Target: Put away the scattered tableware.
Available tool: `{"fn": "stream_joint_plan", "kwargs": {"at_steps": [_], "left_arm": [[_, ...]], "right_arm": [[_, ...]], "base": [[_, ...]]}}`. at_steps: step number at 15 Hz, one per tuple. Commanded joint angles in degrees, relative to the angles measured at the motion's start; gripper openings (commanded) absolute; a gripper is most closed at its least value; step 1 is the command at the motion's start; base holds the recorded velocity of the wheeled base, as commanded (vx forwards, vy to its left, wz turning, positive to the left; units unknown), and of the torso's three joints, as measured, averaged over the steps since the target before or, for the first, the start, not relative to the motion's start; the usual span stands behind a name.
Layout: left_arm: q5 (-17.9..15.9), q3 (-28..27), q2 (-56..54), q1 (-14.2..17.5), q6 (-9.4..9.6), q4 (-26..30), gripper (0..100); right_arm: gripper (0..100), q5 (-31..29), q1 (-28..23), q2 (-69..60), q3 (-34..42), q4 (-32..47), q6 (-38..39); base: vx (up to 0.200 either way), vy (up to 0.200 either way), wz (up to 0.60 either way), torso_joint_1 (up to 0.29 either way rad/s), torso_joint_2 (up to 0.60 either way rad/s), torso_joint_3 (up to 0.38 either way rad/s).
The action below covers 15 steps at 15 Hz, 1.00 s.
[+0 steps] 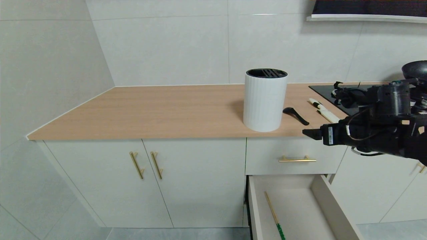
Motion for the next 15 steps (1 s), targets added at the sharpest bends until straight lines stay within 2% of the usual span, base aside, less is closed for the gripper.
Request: {"fn": "stream_joint_plan", "kwargs": {"at_steps": [1, 6, 15], "left_arm": [[0.0, 0.0, 0.0, 0.0, -0.02, 0.0, 100], [0.0, 0.0, 0.0, 0.0, -0.02, 0.0, 100], [0.0, 0.0, 0.0, 0.0, -0.02, 0.0, 100]], "right_arm": [[100, 1.9, -4.1, 10.5, -10.6, -0.9, -1.7], [100, 10.7, -6.7, 19.9, -23.1, 0.0, -6.4], [100, 10.7, -9.9, 31.5, -31.1, -2.0, -8.7]], "base": [[0.000, 0.000, 0.00, 0.000, 0.00, 0.000], [0.000, 0.000, 0.00, 0.000, 0.00, 0.000], [0.000, 0.000, 0.00, 0.000, 0.00, 0.000]]}}
